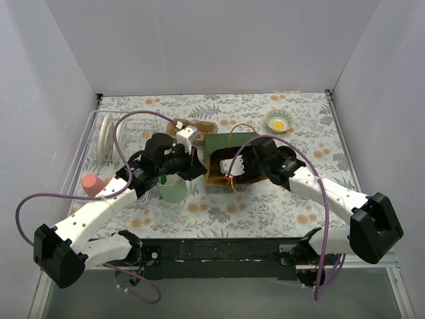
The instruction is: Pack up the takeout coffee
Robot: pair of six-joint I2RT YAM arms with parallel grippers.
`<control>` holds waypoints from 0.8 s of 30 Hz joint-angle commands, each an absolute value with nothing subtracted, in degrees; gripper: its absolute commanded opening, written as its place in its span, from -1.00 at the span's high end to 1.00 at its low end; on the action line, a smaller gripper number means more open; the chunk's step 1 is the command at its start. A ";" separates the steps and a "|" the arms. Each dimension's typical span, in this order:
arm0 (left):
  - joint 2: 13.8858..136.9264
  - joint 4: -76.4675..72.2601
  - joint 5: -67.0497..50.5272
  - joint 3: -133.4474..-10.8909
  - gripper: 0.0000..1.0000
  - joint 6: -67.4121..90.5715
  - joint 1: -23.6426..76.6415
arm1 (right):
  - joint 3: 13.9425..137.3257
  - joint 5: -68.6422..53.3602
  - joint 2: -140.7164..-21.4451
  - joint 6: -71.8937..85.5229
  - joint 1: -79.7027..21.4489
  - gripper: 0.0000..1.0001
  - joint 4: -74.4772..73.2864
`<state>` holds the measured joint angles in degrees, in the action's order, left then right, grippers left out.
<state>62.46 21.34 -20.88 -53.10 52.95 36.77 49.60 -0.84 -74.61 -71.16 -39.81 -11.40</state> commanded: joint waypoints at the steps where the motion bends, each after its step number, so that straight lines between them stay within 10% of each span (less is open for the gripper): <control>1: 61.96 20.57 -21.80 -55.46 1.00 53.26 36.91 | 49.31 1.84 -71.55 -73.12 -39.46 0.61 -8.35; 24: 62.31 19.60 -23.29 -54.67 1.00 54.40 36.91 | 45.26 1.32 -73.83 -73.30 -39.46 0.63 1.49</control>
